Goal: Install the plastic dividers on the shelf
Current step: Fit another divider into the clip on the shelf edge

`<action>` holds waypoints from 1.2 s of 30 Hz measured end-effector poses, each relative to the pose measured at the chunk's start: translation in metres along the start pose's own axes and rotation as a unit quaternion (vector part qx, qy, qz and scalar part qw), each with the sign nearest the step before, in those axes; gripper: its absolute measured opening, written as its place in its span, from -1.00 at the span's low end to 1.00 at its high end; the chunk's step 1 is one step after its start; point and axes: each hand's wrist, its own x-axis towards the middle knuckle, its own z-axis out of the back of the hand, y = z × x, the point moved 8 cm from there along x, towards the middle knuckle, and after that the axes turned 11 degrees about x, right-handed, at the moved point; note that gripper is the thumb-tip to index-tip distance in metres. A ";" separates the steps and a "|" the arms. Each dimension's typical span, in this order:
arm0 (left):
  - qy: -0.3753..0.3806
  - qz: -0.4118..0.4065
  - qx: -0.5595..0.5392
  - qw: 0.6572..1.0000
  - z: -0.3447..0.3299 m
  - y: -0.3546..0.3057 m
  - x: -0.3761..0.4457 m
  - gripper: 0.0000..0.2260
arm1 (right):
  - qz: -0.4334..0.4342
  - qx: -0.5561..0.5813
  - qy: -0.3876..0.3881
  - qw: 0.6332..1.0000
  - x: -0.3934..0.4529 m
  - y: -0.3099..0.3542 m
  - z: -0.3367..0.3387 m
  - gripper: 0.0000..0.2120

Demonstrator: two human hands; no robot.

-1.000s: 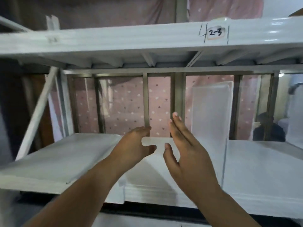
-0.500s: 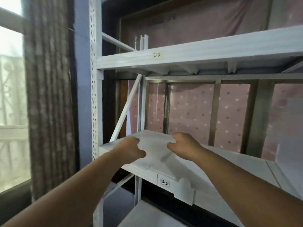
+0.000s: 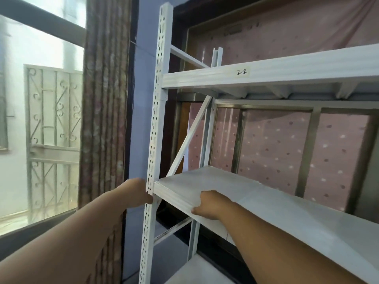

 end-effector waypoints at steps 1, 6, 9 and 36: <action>0.004 0.006 0.001 1.000 -0.003 0.006 0.003 -0.53 | 0.003 -0.014 -0.004 1.000 0.001 0.002 -0.001 -0.49; 0.045 0.010 -0.029 0.999 -0.020 0.011 0.011 -0.40 | 0.033 -0.014 -0.040 0.999 0.004 0.007 0.007 -0.54; 0.078 -0.013 -0.090 0.993 -0.030 -0.009 0.020 -0.50 | 0.056 0.017 -0.085 0.995 -0.001 0.005 0.027 -0.37; 0.123 -0.353 -0.524 0.766 -0.012 -0.288 -0.084 -0.80 | 0.094 0.410 -0.278 0.864 -0.131 -0.122 0.092 -0.38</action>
